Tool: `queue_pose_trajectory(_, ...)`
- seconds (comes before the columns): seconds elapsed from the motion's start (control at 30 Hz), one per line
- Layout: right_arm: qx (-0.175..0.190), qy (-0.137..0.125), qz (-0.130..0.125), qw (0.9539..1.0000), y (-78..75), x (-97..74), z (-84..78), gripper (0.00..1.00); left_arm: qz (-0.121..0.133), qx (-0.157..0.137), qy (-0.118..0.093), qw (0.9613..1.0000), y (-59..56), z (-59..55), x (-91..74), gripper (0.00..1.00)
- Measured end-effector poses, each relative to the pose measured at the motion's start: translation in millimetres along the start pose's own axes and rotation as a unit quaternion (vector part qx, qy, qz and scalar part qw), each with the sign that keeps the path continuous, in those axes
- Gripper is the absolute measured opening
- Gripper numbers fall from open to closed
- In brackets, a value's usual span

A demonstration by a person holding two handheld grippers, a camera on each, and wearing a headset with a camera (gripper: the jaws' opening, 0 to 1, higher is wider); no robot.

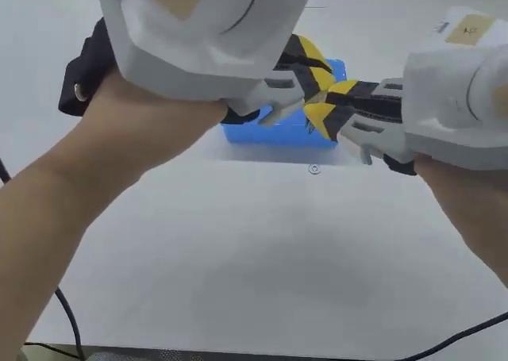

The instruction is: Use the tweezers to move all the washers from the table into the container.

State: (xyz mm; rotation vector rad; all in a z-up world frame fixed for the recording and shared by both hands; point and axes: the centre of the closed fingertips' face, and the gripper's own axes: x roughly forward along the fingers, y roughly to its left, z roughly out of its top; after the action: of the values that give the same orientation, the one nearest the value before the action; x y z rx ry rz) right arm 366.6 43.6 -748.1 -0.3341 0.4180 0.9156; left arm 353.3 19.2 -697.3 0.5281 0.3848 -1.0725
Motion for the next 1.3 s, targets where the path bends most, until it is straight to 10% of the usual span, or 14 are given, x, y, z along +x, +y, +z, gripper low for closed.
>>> queue_pose_trajectory(1.3,0.026,0.041,0.019,0.9986,7.9,17.3,-56.4,0.06,-0.046,-0.037,0.034,0.9977,-25.5,-36.0,24.0,0.0)
